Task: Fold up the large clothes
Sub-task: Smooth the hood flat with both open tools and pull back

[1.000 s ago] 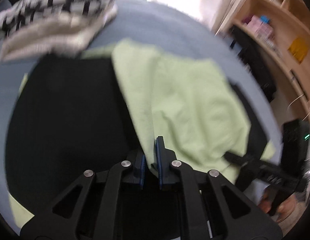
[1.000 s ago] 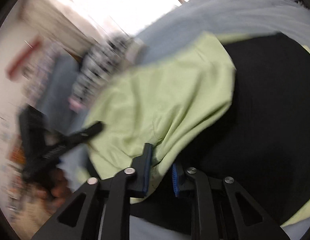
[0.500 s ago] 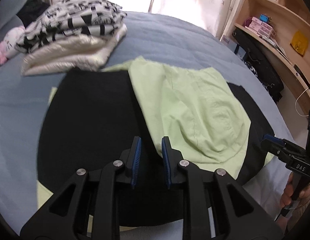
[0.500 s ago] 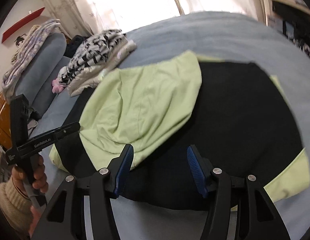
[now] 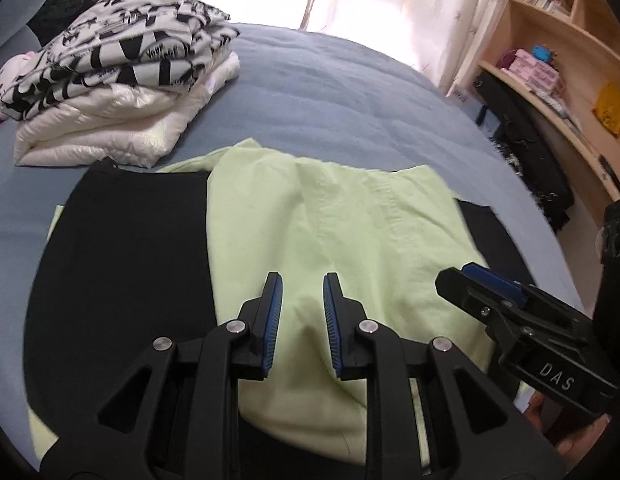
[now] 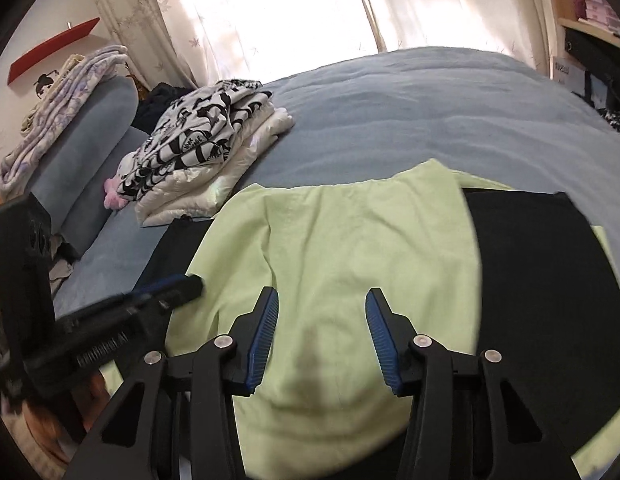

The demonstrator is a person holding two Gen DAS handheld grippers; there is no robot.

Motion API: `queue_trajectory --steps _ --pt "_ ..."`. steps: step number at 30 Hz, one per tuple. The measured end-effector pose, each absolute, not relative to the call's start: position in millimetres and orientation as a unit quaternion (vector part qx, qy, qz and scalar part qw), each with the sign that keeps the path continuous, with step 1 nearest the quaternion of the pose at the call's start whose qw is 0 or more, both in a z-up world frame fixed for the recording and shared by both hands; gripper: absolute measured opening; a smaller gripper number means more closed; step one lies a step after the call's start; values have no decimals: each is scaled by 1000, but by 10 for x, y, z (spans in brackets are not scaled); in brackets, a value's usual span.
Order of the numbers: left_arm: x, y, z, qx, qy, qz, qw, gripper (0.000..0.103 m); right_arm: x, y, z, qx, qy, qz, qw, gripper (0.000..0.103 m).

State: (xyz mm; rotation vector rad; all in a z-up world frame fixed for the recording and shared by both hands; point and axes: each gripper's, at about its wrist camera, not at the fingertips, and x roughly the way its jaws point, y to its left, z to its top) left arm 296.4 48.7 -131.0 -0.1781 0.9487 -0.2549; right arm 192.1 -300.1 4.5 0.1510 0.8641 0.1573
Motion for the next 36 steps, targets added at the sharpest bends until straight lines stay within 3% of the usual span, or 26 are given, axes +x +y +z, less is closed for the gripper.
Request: queue_trajectory --steps 5,8,9,20,28,36 --pt "3118 554 -1658 -85 488 -100 863 18 2182 -3140 -315 47 445 25 894 46" --pt "3071 628 -1662 -92 482 -113 864 18 2139 -3410 -470 59 453 16 889 31" --pt "3050 653 -1646 -96 483 -117 863 18 2086 -3516 -465 75 450 21 890 31" --pt "2520 513 -1301 -86 451 -136 878 19 1524 -3523 -210 119 435 50 891 31" --pt "2160 288 -1569 -56 437 -125 889 21 1233 -3216 -472 112 448 52 886 35" --pt "2048 366 -1467 -61 437 -116 890 23 952 -3383 -478 105 449 36 887 37"
